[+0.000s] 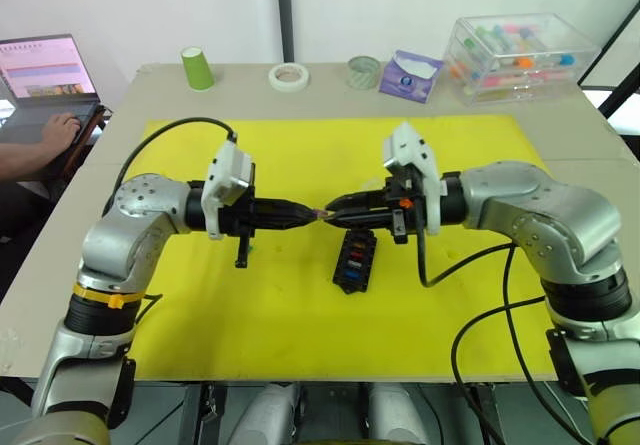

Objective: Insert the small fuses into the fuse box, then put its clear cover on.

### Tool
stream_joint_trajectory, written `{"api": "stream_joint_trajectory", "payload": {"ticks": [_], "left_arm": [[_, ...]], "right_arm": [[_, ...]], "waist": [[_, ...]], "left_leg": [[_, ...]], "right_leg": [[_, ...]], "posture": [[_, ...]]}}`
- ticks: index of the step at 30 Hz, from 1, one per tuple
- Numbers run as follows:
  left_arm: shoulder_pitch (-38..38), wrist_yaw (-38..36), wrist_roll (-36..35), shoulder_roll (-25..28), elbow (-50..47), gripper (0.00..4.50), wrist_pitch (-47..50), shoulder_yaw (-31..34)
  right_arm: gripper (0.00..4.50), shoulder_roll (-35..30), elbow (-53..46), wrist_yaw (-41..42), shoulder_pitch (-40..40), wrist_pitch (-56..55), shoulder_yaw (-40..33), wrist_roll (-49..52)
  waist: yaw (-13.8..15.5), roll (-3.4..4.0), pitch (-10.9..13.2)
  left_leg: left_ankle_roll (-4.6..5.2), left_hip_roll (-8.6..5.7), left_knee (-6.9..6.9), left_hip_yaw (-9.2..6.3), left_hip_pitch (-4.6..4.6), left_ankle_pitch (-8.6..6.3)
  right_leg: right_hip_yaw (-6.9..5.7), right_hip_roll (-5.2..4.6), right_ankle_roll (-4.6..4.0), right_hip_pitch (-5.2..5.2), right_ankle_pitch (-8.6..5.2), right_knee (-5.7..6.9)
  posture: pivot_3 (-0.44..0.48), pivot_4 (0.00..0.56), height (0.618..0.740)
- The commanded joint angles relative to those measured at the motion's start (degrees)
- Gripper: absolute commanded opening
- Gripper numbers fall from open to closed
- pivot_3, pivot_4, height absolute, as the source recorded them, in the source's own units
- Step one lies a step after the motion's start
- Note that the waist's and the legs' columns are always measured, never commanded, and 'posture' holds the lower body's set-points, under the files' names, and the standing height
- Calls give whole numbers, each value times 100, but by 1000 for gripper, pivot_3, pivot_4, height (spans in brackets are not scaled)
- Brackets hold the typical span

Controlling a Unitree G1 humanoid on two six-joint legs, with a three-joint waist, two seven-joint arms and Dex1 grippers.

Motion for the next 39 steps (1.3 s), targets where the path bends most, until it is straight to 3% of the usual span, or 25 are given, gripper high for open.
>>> {"api": "stream_joint_trajectory", "payload": {"ticks": [1, 6, 9, 12, 21, 27, 35, 39], "left_arm": [[-61, 37, -112, 56, -201, 0, -21, 3], [-48, 3, -86, 81, -187, 0, -56, -17], [-61, -4, -94, 83, -186, 0, -56, -30], [-72, -16, -96, 95, -172, 0, -59, -51], [-38, 28, -55, 136, -213, 0, -68, -58], [148, -7, 141, 298, -134, 1670, -315, -91], [630, 513, 763, 7, -242, 4481, -943, -463], [824, 900, 976, -306, -386, 4481, -987, -773]], "right_arm": [[1671, 75, -125, -55, -147, 77, -96, 106], [1671, 91, -107, -61, -165, 99, -98, 89], [1059, 117, -93, -63, -168, 105, -100, 93], [31, 140, -73, -59, -167, 102, -97, 85], [31, 120, -97, -12, -144, 152, -119, 137], [0, -235, -203, 7, -147, 325, -152, 64], [0, -1101, -608, -605, -68, 701, 413, -867], [0, -1052, -758, -838, 67, 745, 586, -1110]], "waist": [[-1, 0, 0], [1, 0, 0], [-1, 0, 0], [0, 0, 0], [0, 0, 0], [2, 0, 0], [16, 1, 1], [12, 1, 1]], "left_leg": [[0, 0, 0, 0, 0, 0], [0, 0, 0, 0, 0, 0], [0, 0, 0, 0, 0, 0], [0, 0, 0, 0, 0, 0], [0, 0, 0, 0, 0, 0], [0, 0, 0, 0, 0, 0], [0, 0, -1, 1, 0, 0], [0, 0, -3, 3, -2, 0]], "right_leg": [[0, 0, 0, 0, 0, 0], [0, 0, 0, 0, 0, 0], [0, 0, 0, 0, 0, 0], [0, 0, 0, 0, 0, 0], [0, 0, 0, 0, 0, 0], [0, 0, 0, 0, 0, 0], [0, -1, 0, 0, 0, -5], [2, -2, 0, 0, 0, -7]], "posture": [[0, 150, 740], [0, 150, 740], [0, 150, 740], [0, 150, 740], [0, 150, 740], [0, 150, 740], [0, 150, 740], [0, 150, 740]]}}
